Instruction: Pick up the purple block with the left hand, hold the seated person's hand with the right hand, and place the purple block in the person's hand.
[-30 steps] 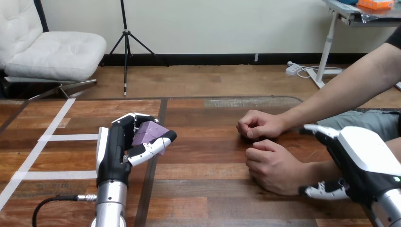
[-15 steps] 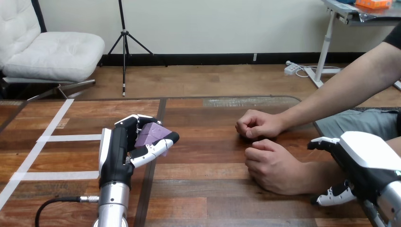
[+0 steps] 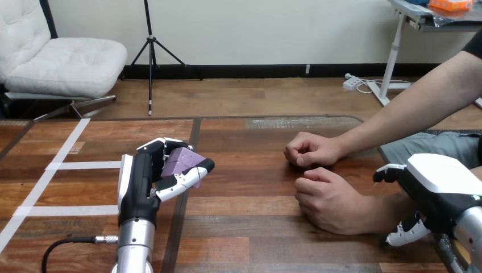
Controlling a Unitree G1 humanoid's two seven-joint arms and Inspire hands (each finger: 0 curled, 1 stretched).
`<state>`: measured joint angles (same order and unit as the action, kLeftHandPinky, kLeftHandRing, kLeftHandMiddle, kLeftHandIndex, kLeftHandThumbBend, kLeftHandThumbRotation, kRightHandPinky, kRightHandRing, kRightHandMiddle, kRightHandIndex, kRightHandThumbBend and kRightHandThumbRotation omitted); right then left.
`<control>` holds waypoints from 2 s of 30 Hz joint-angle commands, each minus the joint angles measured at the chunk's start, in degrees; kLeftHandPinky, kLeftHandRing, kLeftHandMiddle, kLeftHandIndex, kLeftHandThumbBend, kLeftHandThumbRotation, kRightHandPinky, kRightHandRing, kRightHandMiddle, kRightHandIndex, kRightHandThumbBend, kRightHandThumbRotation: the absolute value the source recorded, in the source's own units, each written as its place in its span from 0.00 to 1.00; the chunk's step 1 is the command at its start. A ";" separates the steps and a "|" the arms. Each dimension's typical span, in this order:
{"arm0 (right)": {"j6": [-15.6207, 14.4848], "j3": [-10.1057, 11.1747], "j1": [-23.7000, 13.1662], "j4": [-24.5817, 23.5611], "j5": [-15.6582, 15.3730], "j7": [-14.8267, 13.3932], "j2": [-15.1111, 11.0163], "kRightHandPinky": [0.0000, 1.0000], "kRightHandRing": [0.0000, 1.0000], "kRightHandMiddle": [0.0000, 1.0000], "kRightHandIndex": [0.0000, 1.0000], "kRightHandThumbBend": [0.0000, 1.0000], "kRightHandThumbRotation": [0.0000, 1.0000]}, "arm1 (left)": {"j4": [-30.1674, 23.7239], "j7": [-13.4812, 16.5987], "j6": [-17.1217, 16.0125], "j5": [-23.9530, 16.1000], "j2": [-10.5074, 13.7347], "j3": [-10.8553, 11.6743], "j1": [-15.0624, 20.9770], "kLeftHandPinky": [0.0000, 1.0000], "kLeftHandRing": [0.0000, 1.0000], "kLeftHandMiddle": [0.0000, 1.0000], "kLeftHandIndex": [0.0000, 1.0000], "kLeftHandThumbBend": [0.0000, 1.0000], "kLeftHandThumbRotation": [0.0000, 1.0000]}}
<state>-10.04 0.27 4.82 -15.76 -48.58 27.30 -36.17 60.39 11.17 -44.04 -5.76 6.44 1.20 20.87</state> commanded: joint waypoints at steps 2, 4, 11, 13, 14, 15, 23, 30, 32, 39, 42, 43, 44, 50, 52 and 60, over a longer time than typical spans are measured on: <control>-0.74 -0.85 -4.57 0.84 -1.25 1.20 -2.60 0.78 0.82 0.83 0.81 0.85 0.02 | -0.20 -0.31 -1.97 0.04 0.55 0.76 4.70 0.27 0.34 0.44 0.45 0.72 0.00; -0.79 -1.05 -4.85 1.30 -1.34 1.35 -2.77 0.78 0.82 0.83 0.81 0.85 0.02 | -0.21 -0.41 -1.76 0.17 0.49 0.83 4.71 0.27 0.34 0.44 0.45 0.72 0.00; -1.29 -2.12 -6.08 3.29 -2.44 2.38 -2.94 0.80 0.82 0.83 0.81 0.84 0.01 | -0.23 -0.35 -1.90 -0.05 0.58 0.77 4.63 0.28 0.35 0.44 0.46 0.72 0.00; -1.28 -2.27 -6.26 3.60 -2.50 2.35 -2.89 0.80 0.83 0.83 0.82 0.84 0.01 | -0.23 -0.31 -1.83 -0.12 0.63 0.75 4.63 0.28 0.35 0.44 0.46 0.72 0.00; -1.36 -2.40 -6.33 3.71 -2.58 2.31 -2.82 0.80 0.83 0.83 0.82 0.84 0.01 | -0.26 -0.20 -1.65 -0.20 0.66 0.73 4.61 0.28 0.35 0.44 0.46 0.72 0.00; -1.44 -2.51 -6.37 3.74 -2.64 2.30 -2.78 0.81 0.83 0.83 0.82 0.84 0.01 | -0.29 -0.13 -1.52 -0.25 0.68 0.72 4.60 0.28 0.35 0.44 0.46 0.72 0.00; -2.43 -4.01 -7.42 5.09 -3.41 3.24 -3.14 0.83 0.84 0.84 0.82 0.81 0.03 | -0.51 -0.13 -1.05 -0.01 0.56 0.89 4.50 0.28 0.34 0.44 0.45 0.74 0.00; -2.12 -5.08 -8.29 6.84 -4.01 2.81 -3.37 0.84 0.84 0.84 0.83 0.80 0.04 | -0.60 -0.23 -1.26 -0.04 0.67 0.89 4.37 0.27 0.34 0.44 0.45 0.74 0.00; -1.91 -5.62 -8.69 7.76 -4.30 2.34 -3.36 0.84 0.84 0.84 0.83 0.80 0.04 | -0.68 -0.35 -1.24 0.05 0.69 0.93 4.31 0.27 0.34 0.44 0.45 0.73 0.00; -1.10 -6.44 -9.59 9.88 -4.15 1.30 -3.21 0.83 0.83 0.83 0.82 0.81 0.04 | -0.72 -0.46 -1.25 0.18 0.73 1.02 4.23 0.27 0.34 0.44 0.45 0.73 0.00; -0.63 -6.97 -9.96 10.67 -4.30 0.98 -3.45 0.83 0.83 0.83 0.82 0.81 0.04 | -0.85 -0.69 -1.07 0.36 0.70 1.10 4.16 0.28 0.34 0.44 0.45 0.73 0.00; -0.40 -7.20 -10.11 11.03 -4.37 0.64 -3.45 0.83 0.83 0.83 0.82 0.81 0.04 | -0.87 -0.42 -1.20 0.08 0.80 1.00 4.13 0.28 0.34 0.44 0.45 0.73 0.00; -0.26 -7.35 -10.21 11.25 -4.39 0.38 -3.44 0.82 0.83 0.83 0.82 0.81 0.04 | -0.88 -0.21 -1.31 -0.15 0.87 0.93 4.11 0.28 0.34 0.44 0.45 0.73 0.00; -0.06 -8.54 -11.01 12.08 -4.95 0.62 -3.50 0.82 0.83 0.83 0.82 0.81 0.04 | -0.95 0.03 -0.99 -0.33 0.96 0.99 4.09 0.28 0.34 0.44 0.46 0.73 0.00; 0.23 -8.92 -11.29 12.40 -5.14 0.65 -3.58 0.82 0.82 0.83 0.82 0.80 0.04 | -0.99 -0.06 -1.05 -0.25 0.96 1.05 4.05 0.28 0.34 0.44 0.46 0.73 0.00; 0.57 -10.07 -12.29 13.52 -5.80 0.72 -3.26 0.81 0.82 0.82 0.81 0.81 0.06 | -1.08 -0.13 -1.16 -0.29 1.00 1.13 3.93 0.28 0.35 0.44 0.46 0.72 0.00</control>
<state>-9.99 -8.57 -3.47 -3.76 -53.69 28.80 -38.18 60.47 10.82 -44.22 -6.00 6.59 1.61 20.87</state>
